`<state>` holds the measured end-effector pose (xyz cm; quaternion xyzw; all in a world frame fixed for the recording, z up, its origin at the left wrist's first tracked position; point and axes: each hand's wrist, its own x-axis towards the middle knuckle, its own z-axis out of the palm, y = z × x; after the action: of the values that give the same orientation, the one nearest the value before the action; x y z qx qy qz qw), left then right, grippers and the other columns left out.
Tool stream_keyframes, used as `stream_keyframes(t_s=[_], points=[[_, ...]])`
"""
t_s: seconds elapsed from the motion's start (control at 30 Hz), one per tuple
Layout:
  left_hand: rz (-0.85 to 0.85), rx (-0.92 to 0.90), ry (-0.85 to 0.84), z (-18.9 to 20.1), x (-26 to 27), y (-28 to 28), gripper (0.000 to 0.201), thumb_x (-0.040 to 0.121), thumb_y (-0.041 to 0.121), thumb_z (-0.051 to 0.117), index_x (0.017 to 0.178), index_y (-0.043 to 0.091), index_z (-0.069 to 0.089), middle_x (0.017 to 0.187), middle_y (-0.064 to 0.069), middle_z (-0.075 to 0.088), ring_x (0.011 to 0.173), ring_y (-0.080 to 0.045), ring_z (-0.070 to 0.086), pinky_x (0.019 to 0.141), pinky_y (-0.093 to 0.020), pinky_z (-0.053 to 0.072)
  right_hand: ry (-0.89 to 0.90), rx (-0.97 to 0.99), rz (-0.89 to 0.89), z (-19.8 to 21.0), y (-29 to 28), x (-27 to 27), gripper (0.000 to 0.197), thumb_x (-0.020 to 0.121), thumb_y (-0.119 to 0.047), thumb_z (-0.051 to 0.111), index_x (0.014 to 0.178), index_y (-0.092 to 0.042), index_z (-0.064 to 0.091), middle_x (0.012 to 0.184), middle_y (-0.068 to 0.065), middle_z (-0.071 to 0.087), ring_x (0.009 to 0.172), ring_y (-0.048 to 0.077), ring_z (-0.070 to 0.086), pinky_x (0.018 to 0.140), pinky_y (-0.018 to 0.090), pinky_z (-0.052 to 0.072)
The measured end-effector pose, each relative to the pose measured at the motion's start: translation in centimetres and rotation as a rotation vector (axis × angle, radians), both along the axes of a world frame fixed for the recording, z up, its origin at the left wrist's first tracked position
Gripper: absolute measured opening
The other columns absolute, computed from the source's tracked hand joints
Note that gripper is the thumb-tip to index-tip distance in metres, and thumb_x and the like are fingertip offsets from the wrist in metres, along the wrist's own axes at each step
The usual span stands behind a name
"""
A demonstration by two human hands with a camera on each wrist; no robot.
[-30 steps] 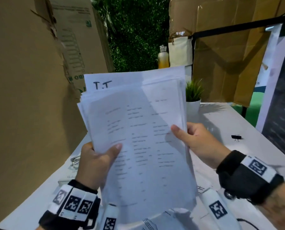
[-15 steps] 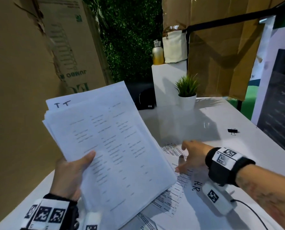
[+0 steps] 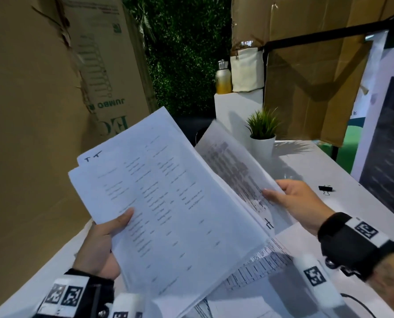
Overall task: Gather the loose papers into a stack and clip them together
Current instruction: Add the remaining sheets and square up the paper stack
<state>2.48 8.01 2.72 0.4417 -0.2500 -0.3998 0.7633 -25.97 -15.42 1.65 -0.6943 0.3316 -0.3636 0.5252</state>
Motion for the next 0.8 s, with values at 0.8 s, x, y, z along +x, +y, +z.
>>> stream_keyframes(t_s=[0.8], points=[[-0.069,0.010,0.033,0.1,-2.5,-0.9,0.037,0.099,0.012,0.042,0.103,0.017,0.078,0.116,-0.014,0.073,0.098,-0.037,0.071,0.080,-0.058,0.055,-0.121,0.230,0.100,0.5,2.6,0.9,0.051,0.088,-0.051,0.053,0.097,-0.003,0.069,0.094,0.017,0.074,0.082,0.022,0.067,0.074,0.034,0.049]])
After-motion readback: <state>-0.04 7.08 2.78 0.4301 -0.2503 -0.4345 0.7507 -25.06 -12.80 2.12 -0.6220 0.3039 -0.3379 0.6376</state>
